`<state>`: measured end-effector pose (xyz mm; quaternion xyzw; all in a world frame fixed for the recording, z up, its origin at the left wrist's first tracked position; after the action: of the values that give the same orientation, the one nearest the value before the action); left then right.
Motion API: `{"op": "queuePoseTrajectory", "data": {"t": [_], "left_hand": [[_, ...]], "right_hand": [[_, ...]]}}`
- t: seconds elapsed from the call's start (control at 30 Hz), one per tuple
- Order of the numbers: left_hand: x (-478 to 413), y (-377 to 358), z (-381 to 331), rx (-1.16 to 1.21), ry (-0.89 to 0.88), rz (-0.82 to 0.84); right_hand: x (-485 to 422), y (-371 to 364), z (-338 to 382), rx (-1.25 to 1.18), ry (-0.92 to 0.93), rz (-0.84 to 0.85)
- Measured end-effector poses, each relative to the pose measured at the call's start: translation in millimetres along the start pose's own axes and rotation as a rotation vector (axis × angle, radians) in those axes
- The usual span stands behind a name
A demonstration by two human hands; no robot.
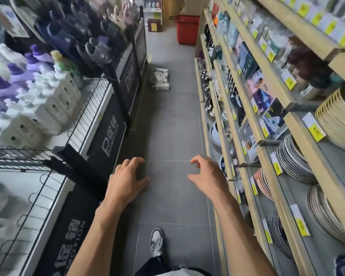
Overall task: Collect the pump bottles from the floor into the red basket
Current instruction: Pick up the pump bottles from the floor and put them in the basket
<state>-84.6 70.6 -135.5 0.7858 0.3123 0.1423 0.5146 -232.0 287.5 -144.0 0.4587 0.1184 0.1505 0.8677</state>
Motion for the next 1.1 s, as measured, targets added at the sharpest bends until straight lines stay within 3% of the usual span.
{"op": "queuePoseTrajectory", "data": {"t": [0.4,0.73,1.1], "left_hand": [[-145,1,11,0.009,-0.135,0.023],[-254,-11,29,0.058,-0.069,0.018],[-383,-23,7,-0.059,-0.052,0.006]], "right_hand": [[-106,-26,59,0.044,-0.022,-0.039],[-212,-52,71,0.041,-0.054,-0.044],[-363,-70,75,-0.028,-0.035,-0.027]]}}
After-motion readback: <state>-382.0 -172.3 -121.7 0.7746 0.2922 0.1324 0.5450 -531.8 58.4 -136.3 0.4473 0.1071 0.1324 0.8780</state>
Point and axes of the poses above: each hand's wrist, its own x-axis away from the middle knuckle, its own y-axis out of the back of the hand, z = x × y, the point moved 6 cm from there along -x, towards the middle knuckle, and after that the axes turned 14 degrees about -z, right-handed, at the moved point
